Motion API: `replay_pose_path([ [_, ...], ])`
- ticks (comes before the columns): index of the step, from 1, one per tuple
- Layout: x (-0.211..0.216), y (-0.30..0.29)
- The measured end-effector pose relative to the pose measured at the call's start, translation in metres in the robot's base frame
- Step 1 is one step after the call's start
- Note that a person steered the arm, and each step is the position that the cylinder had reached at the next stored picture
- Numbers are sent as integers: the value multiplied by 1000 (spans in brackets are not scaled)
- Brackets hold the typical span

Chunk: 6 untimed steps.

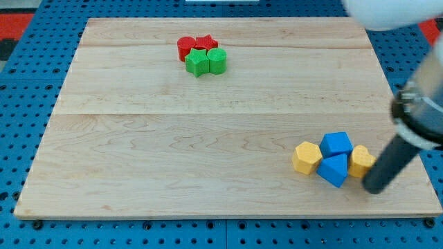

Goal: Push the triangle into the cube

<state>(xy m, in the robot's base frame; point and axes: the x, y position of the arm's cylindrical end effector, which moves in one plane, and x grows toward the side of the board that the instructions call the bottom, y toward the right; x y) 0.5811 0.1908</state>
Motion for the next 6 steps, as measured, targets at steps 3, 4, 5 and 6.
replay_pose_path([
  [3, -5, -7],
  [4, 20, -55],
  [5, 10, -115],
  [6, -11, -92],
])
